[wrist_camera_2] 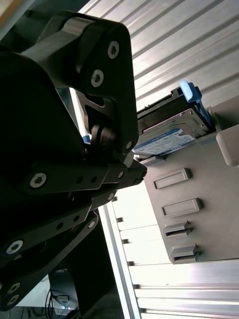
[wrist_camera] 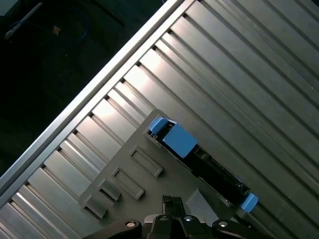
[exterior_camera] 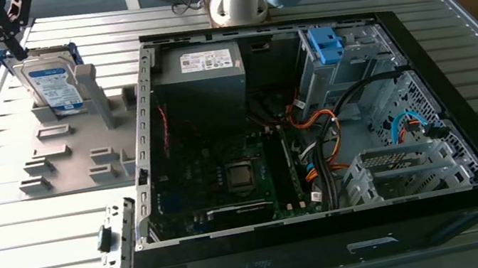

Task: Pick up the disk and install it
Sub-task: 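Pick up the disk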

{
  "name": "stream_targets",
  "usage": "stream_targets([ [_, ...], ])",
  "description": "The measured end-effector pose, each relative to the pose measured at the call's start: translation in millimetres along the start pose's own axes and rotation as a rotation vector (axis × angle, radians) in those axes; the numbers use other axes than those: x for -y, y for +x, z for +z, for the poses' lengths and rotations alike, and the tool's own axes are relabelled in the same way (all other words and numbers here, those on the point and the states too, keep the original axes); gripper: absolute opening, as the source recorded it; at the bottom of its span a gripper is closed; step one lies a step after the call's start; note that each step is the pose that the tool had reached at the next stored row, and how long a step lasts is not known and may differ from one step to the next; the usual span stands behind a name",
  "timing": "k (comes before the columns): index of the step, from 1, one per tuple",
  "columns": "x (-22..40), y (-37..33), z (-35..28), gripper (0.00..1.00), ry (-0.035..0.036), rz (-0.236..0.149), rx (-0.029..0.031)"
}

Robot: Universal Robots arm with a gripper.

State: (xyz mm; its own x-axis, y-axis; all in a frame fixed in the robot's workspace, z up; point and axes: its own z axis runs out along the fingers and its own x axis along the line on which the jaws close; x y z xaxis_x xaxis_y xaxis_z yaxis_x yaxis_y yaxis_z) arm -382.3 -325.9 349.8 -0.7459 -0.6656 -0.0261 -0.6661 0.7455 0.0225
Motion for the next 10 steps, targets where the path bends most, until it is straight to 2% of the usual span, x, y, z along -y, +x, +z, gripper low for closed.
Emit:
stream_targets([
  [10,0.0,0.0,0.0,0.11,-0.0006,-0.020,-0.0005],
])
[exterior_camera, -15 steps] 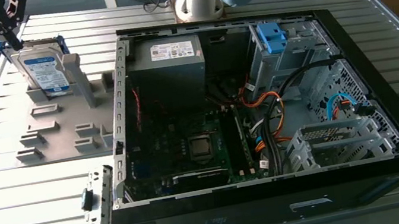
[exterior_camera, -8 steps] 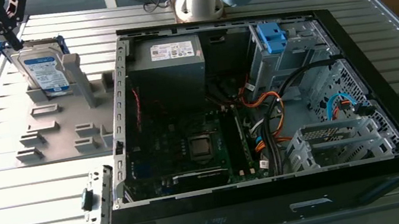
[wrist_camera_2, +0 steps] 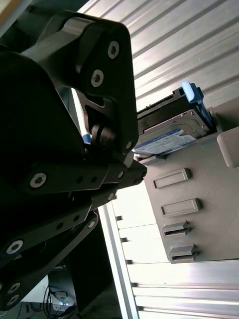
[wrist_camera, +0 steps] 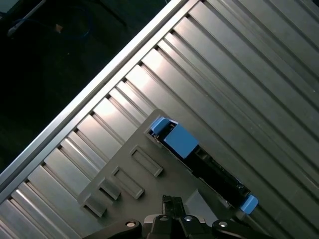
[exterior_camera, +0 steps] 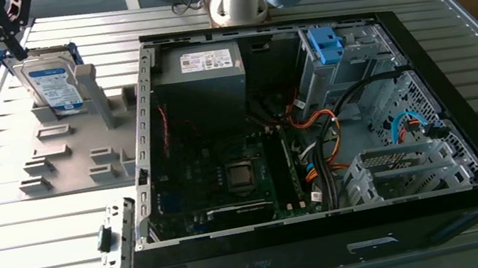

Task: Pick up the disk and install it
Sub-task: 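Pick up the disk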

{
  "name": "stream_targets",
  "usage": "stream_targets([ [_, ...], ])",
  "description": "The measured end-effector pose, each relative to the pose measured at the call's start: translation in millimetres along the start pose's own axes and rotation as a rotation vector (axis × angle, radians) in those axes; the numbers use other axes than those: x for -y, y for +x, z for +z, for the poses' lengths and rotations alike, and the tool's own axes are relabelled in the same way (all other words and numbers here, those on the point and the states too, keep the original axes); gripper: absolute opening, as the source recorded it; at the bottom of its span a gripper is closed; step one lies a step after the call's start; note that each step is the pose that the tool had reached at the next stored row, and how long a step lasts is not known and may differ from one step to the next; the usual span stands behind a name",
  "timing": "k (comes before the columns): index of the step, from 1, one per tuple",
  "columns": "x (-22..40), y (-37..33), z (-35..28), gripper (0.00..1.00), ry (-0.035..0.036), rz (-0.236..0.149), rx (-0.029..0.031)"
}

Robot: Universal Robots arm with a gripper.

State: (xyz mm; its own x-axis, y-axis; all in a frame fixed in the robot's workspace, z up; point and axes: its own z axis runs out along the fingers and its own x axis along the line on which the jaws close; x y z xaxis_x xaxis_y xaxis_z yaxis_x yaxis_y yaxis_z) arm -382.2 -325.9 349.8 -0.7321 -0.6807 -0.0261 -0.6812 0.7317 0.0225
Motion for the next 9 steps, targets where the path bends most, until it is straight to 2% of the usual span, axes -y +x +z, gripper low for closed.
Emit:
stream_targets([
  [9,0.0,0.0,0.0,0.11,-0.0005,-0.018,-0.0004],
])
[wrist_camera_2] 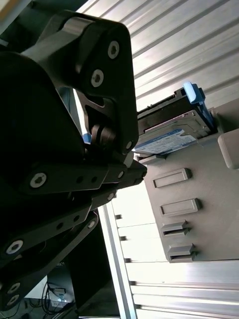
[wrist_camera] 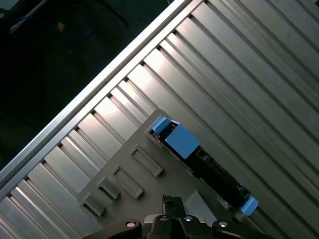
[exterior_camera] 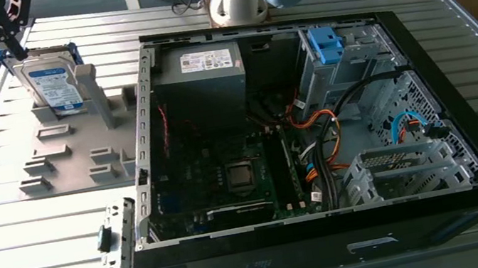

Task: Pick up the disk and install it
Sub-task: 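Pick up the disk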

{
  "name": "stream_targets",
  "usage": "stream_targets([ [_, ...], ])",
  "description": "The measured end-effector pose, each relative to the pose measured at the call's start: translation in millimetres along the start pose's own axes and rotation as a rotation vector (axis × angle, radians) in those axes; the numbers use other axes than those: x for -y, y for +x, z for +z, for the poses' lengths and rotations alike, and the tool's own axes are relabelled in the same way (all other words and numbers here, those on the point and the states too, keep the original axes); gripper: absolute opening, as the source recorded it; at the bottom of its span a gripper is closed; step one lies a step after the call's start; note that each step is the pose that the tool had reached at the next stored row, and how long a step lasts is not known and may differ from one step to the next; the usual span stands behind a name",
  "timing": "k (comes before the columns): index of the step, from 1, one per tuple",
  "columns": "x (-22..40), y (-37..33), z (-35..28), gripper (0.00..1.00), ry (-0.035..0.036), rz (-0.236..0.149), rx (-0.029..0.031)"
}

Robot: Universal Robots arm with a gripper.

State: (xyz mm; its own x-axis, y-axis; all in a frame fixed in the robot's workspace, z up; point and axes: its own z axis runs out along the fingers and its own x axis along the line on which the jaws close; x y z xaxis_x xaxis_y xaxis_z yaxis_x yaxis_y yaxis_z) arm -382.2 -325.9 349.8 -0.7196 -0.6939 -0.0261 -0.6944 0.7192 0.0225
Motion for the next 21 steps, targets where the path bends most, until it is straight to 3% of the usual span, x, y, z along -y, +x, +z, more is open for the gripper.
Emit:
stream_targets([
  [21,0.0,0.0,0.0,0.11,-0.0011,-0.042,-0.0009],
])
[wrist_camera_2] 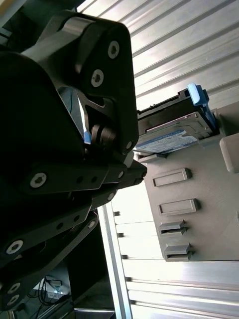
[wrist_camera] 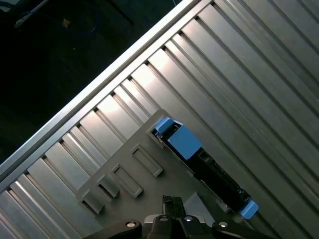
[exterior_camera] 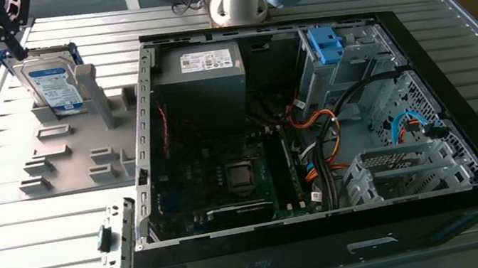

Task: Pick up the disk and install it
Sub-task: 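Pick up the disk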

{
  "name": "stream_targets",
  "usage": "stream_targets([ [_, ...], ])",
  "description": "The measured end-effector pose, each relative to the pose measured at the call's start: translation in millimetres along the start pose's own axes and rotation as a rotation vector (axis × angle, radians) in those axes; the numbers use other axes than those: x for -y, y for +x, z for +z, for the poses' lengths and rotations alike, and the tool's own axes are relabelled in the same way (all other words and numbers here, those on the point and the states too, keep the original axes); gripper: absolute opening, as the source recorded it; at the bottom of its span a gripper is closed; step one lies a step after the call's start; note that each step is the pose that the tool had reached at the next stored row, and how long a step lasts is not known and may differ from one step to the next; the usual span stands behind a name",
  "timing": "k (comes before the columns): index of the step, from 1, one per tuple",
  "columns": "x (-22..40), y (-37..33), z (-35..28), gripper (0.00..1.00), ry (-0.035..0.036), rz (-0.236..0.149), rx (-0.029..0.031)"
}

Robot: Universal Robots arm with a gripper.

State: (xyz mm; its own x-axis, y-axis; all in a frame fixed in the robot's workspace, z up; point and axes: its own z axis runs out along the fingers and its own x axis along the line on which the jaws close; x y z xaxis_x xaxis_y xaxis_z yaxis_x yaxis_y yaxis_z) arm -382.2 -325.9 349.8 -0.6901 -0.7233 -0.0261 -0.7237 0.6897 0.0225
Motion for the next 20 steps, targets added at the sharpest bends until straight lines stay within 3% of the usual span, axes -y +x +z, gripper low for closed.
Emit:
stream_targets([
  [20,0.0,0.0,0.0,0.11,-0.0010,-0.039,-0.0009],
])
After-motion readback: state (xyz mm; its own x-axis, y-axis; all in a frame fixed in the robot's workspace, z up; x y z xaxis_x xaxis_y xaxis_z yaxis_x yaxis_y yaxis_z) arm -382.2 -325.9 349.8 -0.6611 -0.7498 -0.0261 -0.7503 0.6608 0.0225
